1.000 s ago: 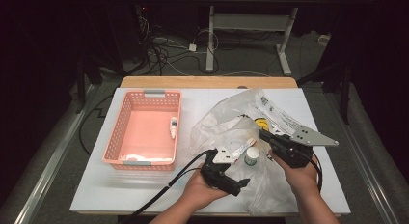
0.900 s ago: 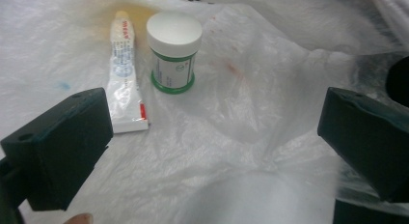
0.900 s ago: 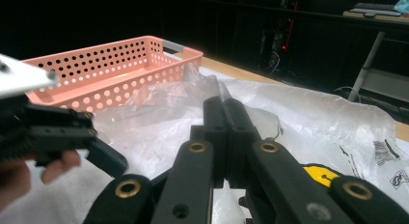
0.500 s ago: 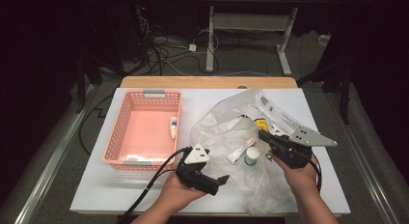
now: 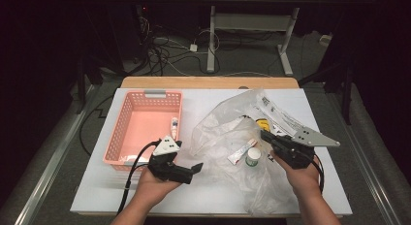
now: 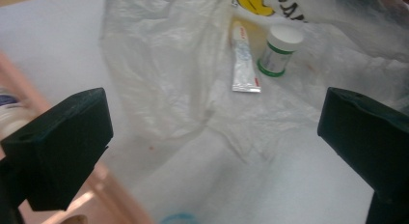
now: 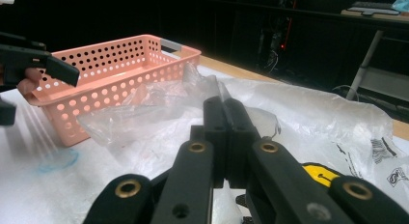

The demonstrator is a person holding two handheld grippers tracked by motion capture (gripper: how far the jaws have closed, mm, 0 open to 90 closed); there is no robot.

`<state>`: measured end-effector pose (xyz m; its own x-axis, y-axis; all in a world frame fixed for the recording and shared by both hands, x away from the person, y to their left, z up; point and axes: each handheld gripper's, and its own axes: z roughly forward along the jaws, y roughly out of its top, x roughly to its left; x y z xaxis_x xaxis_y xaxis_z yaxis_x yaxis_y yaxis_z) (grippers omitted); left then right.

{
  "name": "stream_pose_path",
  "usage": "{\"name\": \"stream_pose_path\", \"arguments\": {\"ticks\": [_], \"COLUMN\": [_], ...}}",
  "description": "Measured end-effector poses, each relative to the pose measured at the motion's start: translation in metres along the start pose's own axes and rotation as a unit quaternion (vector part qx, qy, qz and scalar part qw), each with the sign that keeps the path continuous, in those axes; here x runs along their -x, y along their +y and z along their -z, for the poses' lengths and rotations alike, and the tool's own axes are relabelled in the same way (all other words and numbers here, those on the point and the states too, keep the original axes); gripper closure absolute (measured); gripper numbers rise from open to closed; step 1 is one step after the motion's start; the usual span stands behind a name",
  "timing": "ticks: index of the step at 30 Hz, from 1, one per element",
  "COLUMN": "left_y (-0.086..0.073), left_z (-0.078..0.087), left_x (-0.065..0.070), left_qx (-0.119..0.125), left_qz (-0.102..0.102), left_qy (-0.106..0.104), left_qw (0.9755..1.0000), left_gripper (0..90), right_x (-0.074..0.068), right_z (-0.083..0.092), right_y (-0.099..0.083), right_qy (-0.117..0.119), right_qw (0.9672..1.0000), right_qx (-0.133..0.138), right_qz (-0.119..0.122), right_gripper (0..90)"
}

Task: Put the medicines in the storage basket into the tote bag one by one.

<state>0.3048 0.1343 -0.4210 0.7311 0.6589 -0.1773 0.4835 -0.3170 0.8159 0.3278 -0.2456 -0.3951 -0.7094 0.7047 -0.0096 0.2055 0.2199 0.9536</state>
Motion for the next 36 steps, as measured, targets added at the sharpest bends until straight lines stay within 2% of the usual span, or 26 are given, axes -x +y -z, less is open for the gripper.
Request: {"name": "stream_pose_path", "arguments": {"ticks": [2, 6, 11, 16, 20, 31, 33, 35, 36], "left_y": [-0.002, -0.006, -0.01, -0.014, -0.017, -0.019, -0.017, -0.013, -0.01], "left_z": [0.005, 0.014, 0.027, 0.035, 0.037, 0.049, 0.052, 0.053, 0.052], "left_x": [-0.008, -0.021, -0.038, -0.05, -0.055, -0.068, -0.068, -0.071, -0.072], "left_qx": [0.001, -0.002, 0.005, 0.007, 0.003, 0.01, 0.011, 0.013, 0.006], "left_qz": [0.009, 0.013, 0.035, 0.045, 0.039, 0.064, 0.064, 0.074, 0.071], "left_qy": [0.009, 0.043, 0.062, 0.081, 0.115, 0.129, 0.132, 0.127, 0.13], "left_qw": [0.9999, 0.999, 0.9975, 0.9957, 0.9926, 0.9896, 0.9892, 0.9891, 0.9889], "left_gripper": [0.0, 0.0, 0.0, 0.0, 0.0, 0.0, 0.0, 0.0, 0.0], "right_x": [0.0, 0.001, 0.001, 0.001, 0.001, 0.002, 0.003, 0.003, 0.003], "right_z": [0.001, 0.001, 0.001, 0.0, 0.0, 0.002, 0.003, 0.005, 0.005], "right_y": [0.0, 0.0, 0.0, 0.0, 0.0, 0.0, 0.0, 0.0, 0.0], "right_qy": [0.001, -0.001, 0.0, 0.0, -0.001, -0.004, -0.004, -0.005, -0.005], "right_qw": [1.0, 1.0, 1.0, 1.0, 1.0, 1.0, 1.0, 1.0, 1.0], "right_qx": [0.002, 0.003, 0.002, 0.0, 0.0, 0.004, 0.004, 0.004, 0.005], "right_qz": [-0.002, -0.004, -0.003, -0.001, -0.003, -0.005, -0.005, -0.007, -0.005], "right_gripper": [90.0, 90.0, 90.0, 90.0, 90.0, 90.0, 90.0, 90.0, 90.0]}}
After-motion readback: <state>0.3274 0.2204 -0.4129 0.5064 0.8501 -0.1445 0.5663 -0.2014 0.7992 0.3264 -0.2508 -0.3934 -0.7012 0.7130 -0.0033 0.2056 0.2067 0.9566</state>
